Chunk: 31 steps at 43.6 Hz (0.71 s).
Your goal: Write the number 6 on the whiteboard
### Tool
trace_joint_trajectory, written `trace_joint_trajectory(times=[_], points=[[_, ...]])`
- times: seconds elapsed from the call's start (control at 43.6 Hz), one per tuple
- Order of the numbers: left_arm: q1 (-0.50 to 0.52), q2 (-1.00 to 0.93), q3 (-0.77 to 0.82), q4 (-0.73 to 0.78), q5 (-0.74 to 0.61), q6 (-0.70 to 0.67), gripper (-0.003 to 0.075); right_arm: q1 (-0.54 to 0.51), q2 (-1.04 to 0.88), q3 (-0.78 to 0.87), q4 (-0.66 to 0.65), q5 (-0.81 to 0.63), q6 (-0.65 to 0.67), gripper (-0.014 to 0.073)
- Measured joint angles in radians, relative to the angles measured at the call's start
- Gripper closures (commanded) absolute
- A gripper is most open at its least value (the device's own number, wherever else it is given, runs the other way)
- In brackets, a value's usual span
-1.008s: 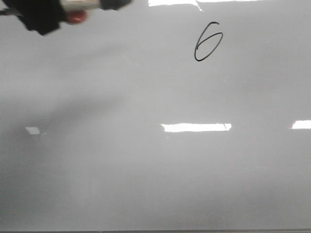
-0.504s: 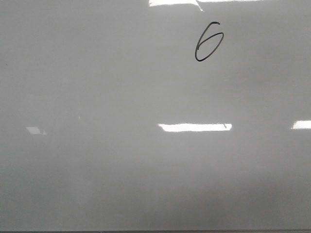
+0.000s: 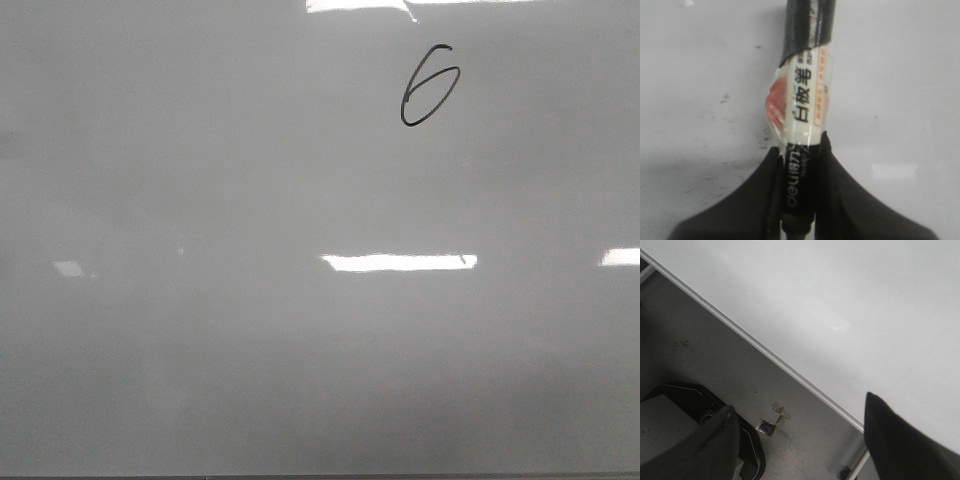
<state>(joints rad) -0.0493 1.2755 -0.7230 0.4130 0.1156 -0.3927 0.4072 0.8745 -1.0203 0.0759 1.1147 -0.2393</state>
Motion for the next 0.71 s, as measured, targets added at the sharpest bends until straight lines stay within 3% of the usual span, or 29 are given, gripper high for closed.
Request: trace_joint_trajectory(times=[0.275,0.367,0.55,0.619,0.71], points=[[0.0,0.126,0.0,-0.028,-0.141,-0.004,0.0729,0.0,0.0,0.0,-0.002,0.0,0.0,0.0052],[0.0,0.148,0.0,-0.039,-0.163,-0.004,0.0632,0.0,0.0,0.0,-0.002,0.0,0.0,0.0052],[0.0,0.169,0.0,-0.043,-0.178,-0.004,0.0348,0.0,0.0,0.0,-0.002,0.0,0.0,0.0052],[0.0,0.169,0.0,-0.043,-0.178,-0.004,0.0307,0.0,0.0,0.0,-0.002,0.0,0.0,0.0052],[0.0,0.151,-0.004,-0.043,-0.138,-0.004,0.0316,0.0,-0.002,0.0,-0.002,0.0,0.011,0.0052]])
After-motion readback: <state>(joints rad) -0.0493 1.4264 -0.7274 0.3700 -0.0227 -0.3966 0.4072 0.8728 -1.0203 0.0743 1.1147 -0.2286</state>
